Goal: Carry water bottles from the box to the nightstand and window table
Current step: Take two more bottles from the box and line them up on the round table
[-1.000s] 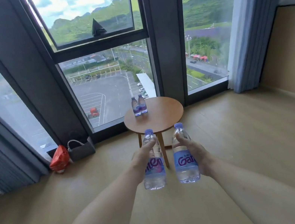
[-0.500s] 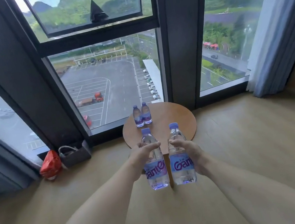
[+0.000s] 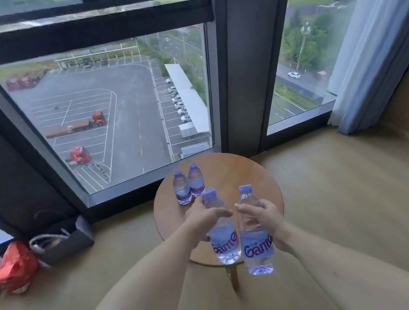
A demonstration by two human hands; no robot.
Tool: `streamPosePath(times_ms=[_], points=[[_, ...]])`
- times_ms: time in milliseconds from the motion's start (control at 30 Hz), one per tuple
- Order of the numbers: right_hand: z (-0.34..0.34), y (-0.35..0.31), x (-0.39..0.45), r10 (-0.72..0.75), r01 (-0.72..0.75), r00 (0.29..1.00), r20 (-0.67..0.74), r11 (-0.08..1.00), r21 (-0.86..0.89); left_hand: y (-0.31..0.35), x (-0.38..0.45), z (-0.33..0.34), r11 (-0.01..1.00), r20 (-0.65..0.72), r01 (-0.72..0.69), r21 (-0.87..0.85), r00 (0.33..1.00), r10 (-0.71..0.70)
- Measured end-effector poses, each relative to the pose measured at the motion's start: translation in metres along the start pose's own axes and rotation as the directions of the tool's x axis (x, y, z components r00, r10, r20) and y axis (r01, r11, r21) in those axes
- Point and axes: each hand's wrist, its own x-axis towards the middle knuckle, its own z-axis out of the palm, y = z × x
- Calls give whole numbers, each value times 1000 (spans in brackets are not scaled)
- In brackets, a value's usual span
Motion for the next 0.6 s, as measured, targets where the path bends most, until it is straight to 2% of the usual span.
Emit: streamPosePath(times_ms=[200, 333, 467, 600], points=[[3, -25, 79, -60, 60, 998, 6, 975, -215, 26, 81, -10, 986, -18, -57, 156, 998, 60], [-6, -40, 134, -116, 131, 991, 61, 873, -469, 38, 135, -4, 953, -73, -106, 284, 989, 131], [-17, -56, 202, -86, 136, 989, 117, 832, -538, 53, 189, 9, 913, -106, -112, 393, 980, 166], [-27, -75, 267, -50, 141, 985, 162, 772, -620, 72, 236, 21, 869, -125, -47, 492, 984, 124]])
